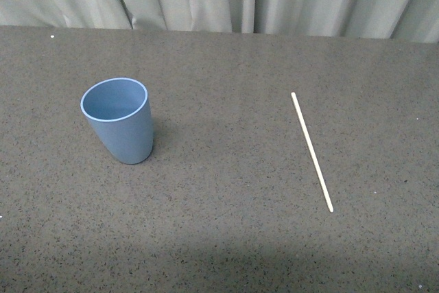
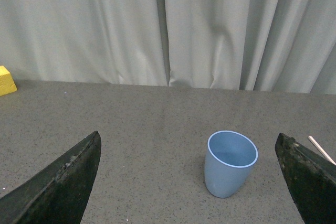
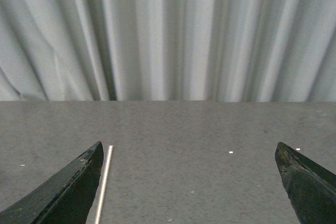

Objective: Transfer chopsticks to blue cup

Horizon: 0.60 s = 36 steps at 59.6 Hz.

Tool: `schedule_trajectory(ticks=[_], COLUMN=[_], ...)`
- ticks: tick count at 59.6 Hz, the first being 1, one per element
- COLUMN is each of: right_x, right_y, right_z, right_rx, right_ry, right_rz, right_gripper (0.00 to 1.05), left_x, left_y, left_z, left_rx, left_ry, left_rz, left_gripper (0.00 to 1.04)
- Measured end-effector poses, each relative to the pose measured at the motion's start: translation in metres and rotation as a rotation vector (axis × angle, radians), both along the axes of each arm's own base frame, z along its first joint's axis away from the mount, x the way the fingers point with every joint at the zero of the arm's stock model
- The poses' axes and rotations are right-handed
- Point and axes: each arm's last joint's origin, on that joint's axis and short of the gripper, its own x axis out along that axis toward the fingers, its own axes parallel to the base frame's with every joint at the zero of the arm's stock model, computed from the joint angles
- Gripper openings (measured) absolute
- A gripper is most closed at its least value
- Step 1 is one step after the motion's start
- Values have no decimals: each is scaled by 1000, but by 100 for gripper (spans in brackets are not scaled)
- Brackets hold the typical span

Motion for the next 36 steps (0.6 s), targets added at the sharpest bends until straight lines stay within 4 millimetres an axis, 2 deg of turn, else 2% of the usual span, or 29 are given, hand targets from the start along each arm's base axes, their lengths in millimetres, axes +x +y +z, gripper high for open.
schedule_trajectory(ticks=[4,13,18,24,36], right_x=[8,40,67,105,173], right_y=[3,11,19,28,38], right_z=[2,15,17,9,-5], right_rx=[-111,-126,-95,-35,41], right_ry=[44,161,307,525,787], right_rz=[28,112,184,239,222], right_gripper=[95,95,95,95,95], left_x=[0,0,0,0,0], left_y=[0,0,0,0,0], left_z=[0,0,0,0,0], left_rx=[0,0,0,0,0], left_ry=[0,0,0,0,0], left_rz=[2,0,0,0,0], left_gripper=[98,98,98,98,98])
